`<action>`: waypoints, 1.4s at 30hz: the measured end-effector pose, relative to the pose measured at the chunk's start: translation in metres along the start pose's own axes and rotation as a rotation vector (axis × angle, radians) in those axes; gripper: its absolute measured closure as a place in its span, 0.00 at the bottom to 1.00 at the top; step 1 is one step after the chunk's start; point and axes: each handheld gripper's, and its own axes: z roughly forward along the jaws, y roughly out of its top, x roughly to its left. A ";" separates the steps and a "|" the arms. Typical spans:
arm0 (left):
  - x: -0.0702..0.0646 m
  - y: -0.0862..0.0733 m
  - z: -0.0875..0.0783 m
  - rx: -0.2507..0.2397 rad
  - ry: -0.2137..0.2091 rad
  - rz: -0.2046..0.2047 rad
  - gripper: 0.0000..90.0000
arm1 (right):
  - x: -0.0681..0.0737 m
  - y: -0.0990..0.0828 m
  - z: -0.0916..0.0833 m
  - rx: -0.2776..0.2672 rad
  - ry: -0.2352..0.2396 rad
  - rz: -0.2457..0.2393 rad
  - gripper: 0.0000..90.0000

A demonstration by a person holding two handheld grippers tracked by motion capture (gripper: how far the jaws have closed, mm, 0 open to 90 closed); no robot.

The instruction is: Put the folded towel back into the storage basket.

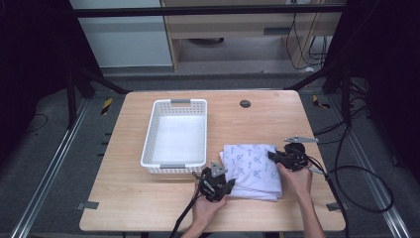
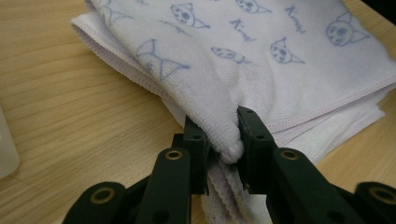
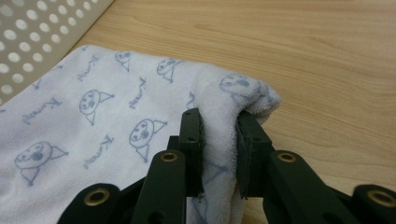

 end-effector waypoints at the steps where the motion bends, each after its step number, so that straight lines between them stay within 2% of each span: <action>1: -0.001 0.001 -0.002 -0.004 -0.005 0.004 0.83 | 0.002 0.001 -0.003 -0.008 0.007 -0.003 0.83; 12: -0.008 0.019 -0.029 -0.043 -0.013 0.075 0.83 | 0.010 0.010 -0.039 -0.110 0.037 -0.012 0.83; 17: -0.010 0.024 -0.036 -0.056 -0.012 0.095 0.83 | 0.013 0.013 -0.045 -0.132 0.038 -0.017 0.83; 22: -0.009 0.027 -0.044 -0.068 -0.021 0.102 0.83 | 0.018 0.018 -0.052 -0.159 0.041 -0.029 0.83; 30: -0.008 0.032 -0.057 -0.088 -0.029 0.116 0.83 | 0.030 0.026 -0.061 -0.196 0.029 -0.073 0.83; 39: 0.002 0.045 -0.072 -0.119 -0.050 0.113 0.83 | 0.042 0.035 -0.071 -0.230 0.029 -0.085 0.83; 42: 0.005 0.051 -0.079 -0.128 -0.042 0.121 0.83 | 0.046 0.040 -0.074 -0.244 0.029 -0.085 0.83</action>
